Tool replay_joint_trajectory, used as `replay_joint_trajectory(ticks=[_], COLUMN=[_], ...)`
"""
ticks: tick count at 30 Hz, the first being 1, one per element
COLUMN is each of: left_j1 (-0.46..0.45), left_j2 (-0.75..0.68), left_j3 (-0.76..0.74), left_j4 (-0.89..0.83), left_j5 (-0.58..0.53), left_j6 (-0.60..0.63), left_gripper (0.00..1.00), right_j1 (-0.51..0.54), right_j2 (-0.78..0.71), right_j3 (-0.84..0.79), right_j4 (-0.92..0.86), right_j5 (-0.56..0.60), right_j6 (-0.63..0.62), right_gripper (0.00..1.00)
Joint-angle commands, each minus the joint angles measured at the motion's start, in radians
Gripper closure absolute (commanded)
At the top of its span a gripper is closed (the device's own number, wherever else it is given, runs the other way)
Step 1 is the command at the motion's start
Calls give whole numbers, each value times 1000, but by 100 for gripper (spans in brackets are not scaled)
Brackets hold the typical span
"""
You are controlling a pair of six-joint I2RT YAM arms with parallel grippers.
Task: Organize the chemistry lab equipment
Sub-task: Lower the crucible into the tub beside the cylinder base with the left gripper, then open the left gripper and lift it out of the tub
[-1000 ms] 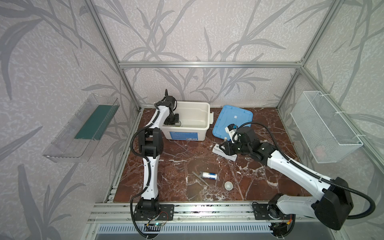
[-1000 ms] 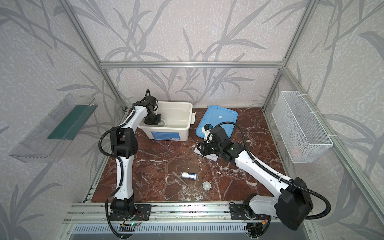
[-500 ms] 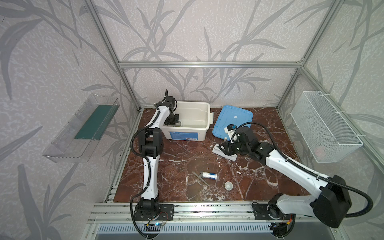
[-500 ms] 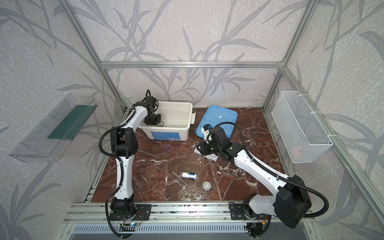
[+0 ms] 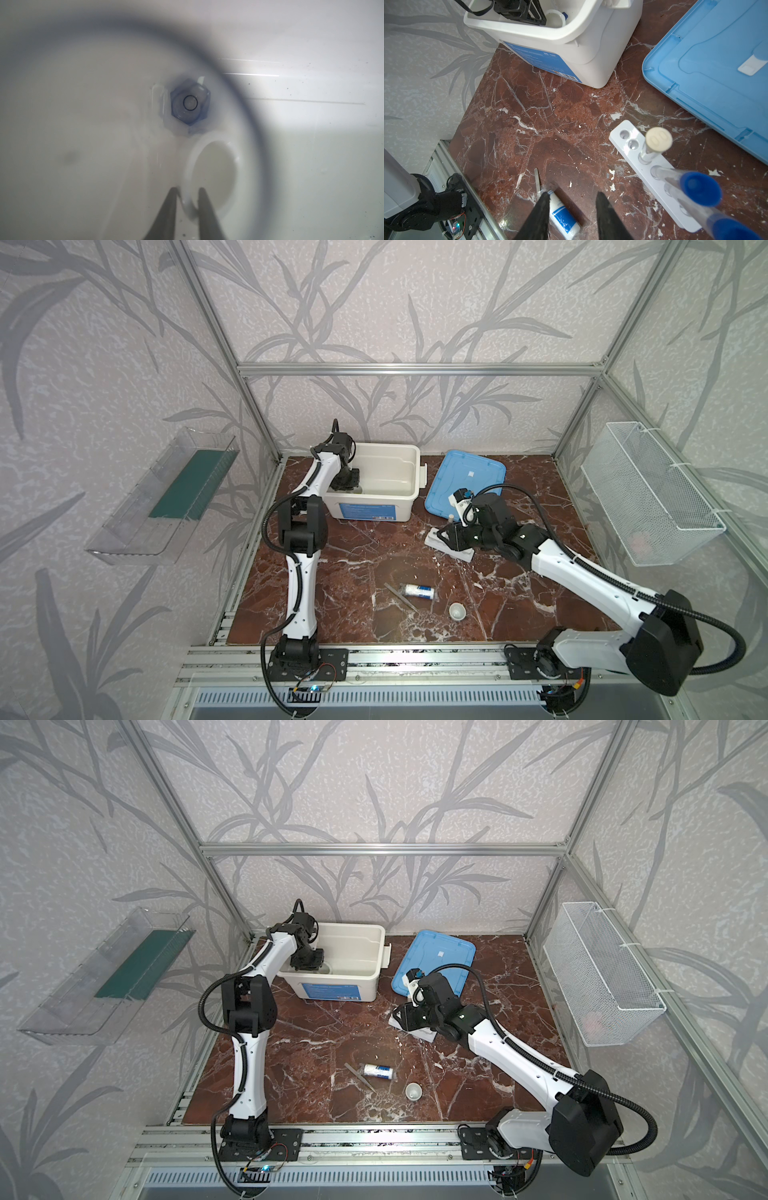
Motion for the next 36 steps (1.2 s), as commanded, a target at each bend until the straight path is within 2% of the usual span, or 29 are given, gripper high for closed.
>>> replay_joint_trajectory(ticks=[1, 19, 36], left_j1=[-10, -12, -24], left_j2=[-37, -117, -304], left_j3=[28, 95, 114], left_j4=[-32, -63, -67], left_j5=[-3, -12, 20], left_j6=[19, 36, 65], left_gripper=[76, 68, 64], right_j1=[-6, -6, -6], right_j2=[0, 6, 3], right_j3=[6, 10, 58], right_j4=[12, 14, -23], right_j5=[-15, -23, -29], right_j6=[5, 7, -18], right_gripper=[62, 62, 62])
